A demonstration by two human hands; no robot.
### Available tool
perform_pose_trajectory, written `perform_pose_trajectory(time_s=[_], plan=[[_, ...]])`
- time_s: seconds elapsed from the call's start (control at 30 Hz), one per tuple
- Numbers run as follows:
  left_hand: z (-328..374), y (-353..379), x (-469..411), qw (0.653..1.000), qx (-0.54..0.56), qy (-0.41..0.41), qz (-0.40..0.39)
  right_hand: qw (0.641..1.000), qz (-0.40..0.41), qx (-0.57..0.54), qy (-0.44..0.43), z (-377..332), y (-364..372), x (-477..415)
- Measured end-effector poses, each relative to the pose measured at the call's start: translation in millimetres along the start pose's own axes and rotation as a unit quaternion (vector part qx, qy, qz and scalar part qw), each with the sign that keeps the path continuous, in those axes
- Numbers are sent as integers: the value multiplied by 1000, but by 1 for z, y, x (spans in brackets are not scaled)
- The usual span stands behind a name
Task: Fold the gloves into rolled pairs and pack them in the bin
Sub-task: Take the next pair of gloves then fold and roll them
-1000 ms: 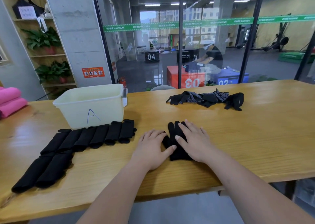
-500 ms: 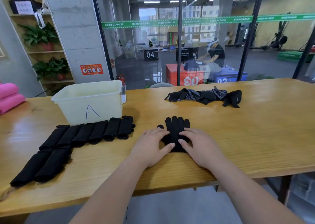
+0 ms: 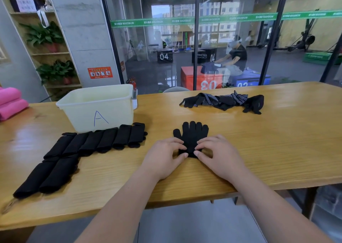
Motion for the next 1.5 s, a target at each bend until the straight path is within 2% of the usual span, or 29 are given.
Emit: perform_pose_trajectory(time_s=[0.1,0.3,0.43,0.63,0.77,0.97,1.23,1.5], plan=[[-1,-1,0,1000,6,-9,2,1000,1,0,-16,-1,0,0],[-2,-2,1,1000,7,-15,15,997,14,72,-33,-10,-5,1],[0,-2,0,1000,-8,-3,13,997,22,65,-19,-9,-7,3],[7,-5,0,1000,-11,23,15,1000,12,-19,21,-3,-12,3],[5,-7,0,999,5,24,29,998,-11,-60,17,-1,-7,4],[-2,-10,1,999,33,-13,37,997,-16,-71,24,0,-9,4],[-7,-15,3,991,104,-65,52,967,-51,-229,104,20,9,-1],[-2,-12,1,995,70,-53,48,986,-11,-145,82,14,6,-4]])
Point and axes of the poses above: each hand's wrist, its own x-axis away from the middle knuckle, its own y-axis out of the palm, z = x × y, the point moved 9 cm from there along -x, towards the middle knuckle, and after that the axes turned 15 degrees about x, right-handed, at the moved point
